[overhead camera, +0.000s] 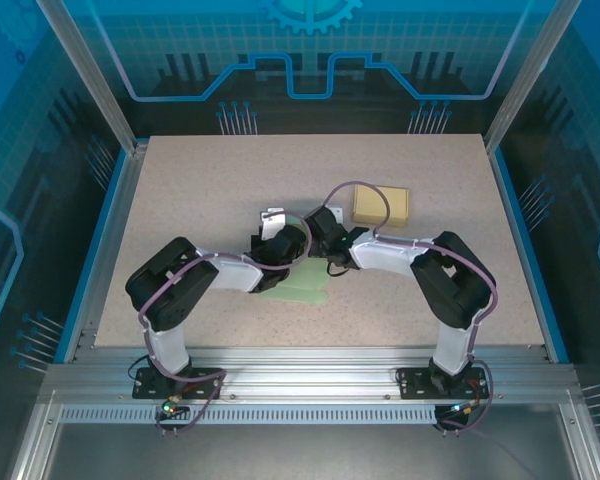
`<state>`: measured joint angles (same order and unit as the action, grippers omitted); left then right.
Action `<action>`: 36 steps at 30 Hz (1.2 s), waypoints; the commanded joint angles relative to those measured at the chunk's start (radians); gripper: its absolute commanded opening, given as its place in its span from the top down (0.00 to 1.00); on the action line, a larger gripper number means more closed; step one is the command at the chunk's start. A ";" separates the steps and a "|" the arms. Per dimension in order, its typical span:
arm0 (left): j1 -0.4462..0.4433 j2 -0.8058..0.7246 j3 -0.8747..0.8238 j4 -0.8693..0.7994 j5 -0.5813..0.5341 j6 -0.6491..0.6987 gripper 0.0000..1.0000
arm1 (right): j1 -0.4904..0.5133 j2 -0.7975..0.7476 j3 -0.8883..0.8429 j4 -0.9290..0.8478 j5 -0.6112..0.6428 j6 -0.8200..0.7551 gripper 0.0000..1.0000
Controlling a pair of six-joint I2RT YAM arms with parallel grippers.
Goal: Fold the paper box
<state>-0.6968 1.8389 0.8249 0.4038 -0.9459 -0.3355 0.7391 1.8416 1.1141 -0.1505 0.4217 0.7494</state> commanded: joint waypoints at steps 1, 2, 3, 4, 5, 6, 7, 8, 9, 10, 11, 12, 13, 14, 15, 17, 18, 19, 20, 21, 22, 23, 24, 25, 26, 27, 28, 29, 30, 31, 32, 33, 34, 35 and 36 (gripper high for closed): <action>0.013 0.028 0.010 -0.066 -0.034 -0.064 0.97 | 0.021 0.031 0.035 -0.058 -0.028 0.037 1.00; 0.013 0.023 0.007 -0.061 -0.024 -0.058 0.96 | 0.022 0.033 0.043 -0.068 -0.022 0.037 1.00; 0.012 0.015 0.005 -0.057 -0.011 -0.049 0.94 | 0.020 0.034 0.052 -0.083 -0.015 0.037 1.00; 0.011 0.005 0.001 -0.058 0.003 -0.045 0.90 | 0.022 0.037 0.058 -0.095 -0.009 0.038 1.00; 0.012 -0.007 -0.004 -0.063 0.015 -0.045 0.84 | 0.021 0.039 0.065 -0.110 -0.002 0.039 1.00; 0.011 -0.025 -0.013 -0.063 0.030 -0.046 0.79 | 0.021 0.040 0.070 -0.123 0.006 0.042 1.00; 0.010 -0.039 -0.023 -0.060 0.049 -0.048 0.75 | 0.021 0.040 0.073 -0.129 0.010 0.044 1.00; 0.010 -0.061 -0.038 -0.060 0.067 -0.059 0.70 | 0.021 0.041 0.076 -0.139 0.015 0.048 1.00; 0.010 -0.081 -0.051 -0.060 0.091 -0.069 0.65 | 0.021 0.044 0.082 -0.151 0.020 0.051 1.00; 0.010 -0.099 -0.060 -0.059 0.113 -0.073 0.61 | 0.021 0.047 0.088 -0.163 0.021 0.051 1.00; 0.009 -0.117 -0.069 -0.069 0.135 -0.081 0.57 | 0.020 0.050 0.094 -0.172 0.021 0.053 1.00; 0.009 -0.139 -0.073 -0.082 0.156 -0.088 0.53 | 0.021 0.053 0.101 -0.186 0.023 0.054 1.00; 0.008 -0.154 -0.078 -0.093 0.171 -0.091 0.51 | 0.021 0.056 0.107 -0.199 0.024 0.057 1.00; 0.009 -0.172 -0.083 -0.107 0.192 -0.095 0.48 | 0.019 0.059 0.119 -0.223 0.028 0.061 1.00; 0.010 -0.198 -0.089 -0.120 0.213 -0.103 0.46 | 0.020 0.062 0.132 -0.247 0.033 0.064 1.00; 0.009 -0.243 -0.097 -0.147 0.252 -0.113 0.41 | 0.019 0.066 0.154 -0.290 0.043 0.067 1.00; 0.009 -0.266 -0.102 -0.162 0.272 -0.119 0.38 | 0.019 0.065 0.166 -0.313 0.050 0.066 1.00; 0.008 -0.289 -0.104 -0.179 0.284 -0.125 0.36 | 0.017 0.065 0.173 -0.329 0.052 0.067 1.00; 0.008 -0.311 -0.106 -0.196 0.298 -0.131 0.33 | 0.015 0.064 0.183 -0.349 0.054 0.066 1.00; 0.008 -0.333 -0.109 -0.216 0.306 -0.138 0.31 | 0.013 0.063 0.189 -0.362 0.052 0.066 1.00; 0.008 -0.353 -0.112 -0.227 0.314 -0.145 0.29 | 0.011 0.061 0.195 -0.378 0.048 0.065 1.00; 0.008 -0.375 -0.115 -0.246 0.320 -0.154 0.27 | 0.007 0.061 0.200 -0.388 0.041 0.062 1.00; 0.007 -0.397 -0.117 -0.266 0.325 -0.162 0.25 | 0.002 0.062 0.210 -0.408 0.028 0.061 1.00; 0.007 -0.419 -0.121 -0.282 0.329 -0.169 0.24 | -0.006 0.066 0.223 -0.432 0.011 0.056 1.00; 0.008 -0.444 -0.123 -0.302 0.333 -0.178 0.23 | -0.013 0.072 0.238 -0.457 -0.008 0.047 1.00; 0.007 -0.470 -0.125 -0.323 0.335 -0.185 0.22 | -0.022 0.081 0.258 -0.493 -0.029 0.036 1.00; 0.007 -0.494 -0.125 -0.342 0.337 -0.190 0.21 | -0.028 0.088 0.276 -0.526 -0.049 0.020 1.00; 0.007 -0.522 -0.125 -0.361 0.342 -0.192 0.20 | -0.039 0.100 0.295 -0.560 -0.083 -0.010 1.00; 0.007 -0.550 -0.124 -0.383 0.346 -0.193 0.19 | -0.049 0.109 0.315 -0.594 -0.115 -0.039 1.00; 0.007 -0.572 -0.122 -0.402 0.349 -0.193 0.19 | -0.057 0.115 0.331 -0.620 -0.142 -0.068 1.00; 0.008 -0.596 -0.115 -0.426 0.352 -0.192 0.18 | -0.065 0.124 0.347 -0.644 -0.183 -0.108 1.00; 0.008 -0.616 -0.107 -0.453 0.354 -0.191 0.17 | -0.072 0.132 0.363 -0.674 -0.217 -0.146 1.00; 0.007 -0.632 -0.099 -0.476 0.355 -0.191 0.16 | -0.078 0.140 0.377 -0.700 -0.243 -0.177 1.00; 0.008 -0.647 -0.090 -0.502 0.356 -0.191 0.14 | -0.082 0.149 0.391 -0.728 -0.270 -0.214 1.00; 0.010 -0.659 -0.083 -0.527 0.359 -0.191 0.13 | -0.087 0.160 0.403 -0.758 -0.287 -0.250 1.00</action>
<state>-0.6899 1.2190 0.7158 -0.0055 -0.6071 -0.5076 0.6674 1.9663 1.4746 -0.7536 0.2516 0.6357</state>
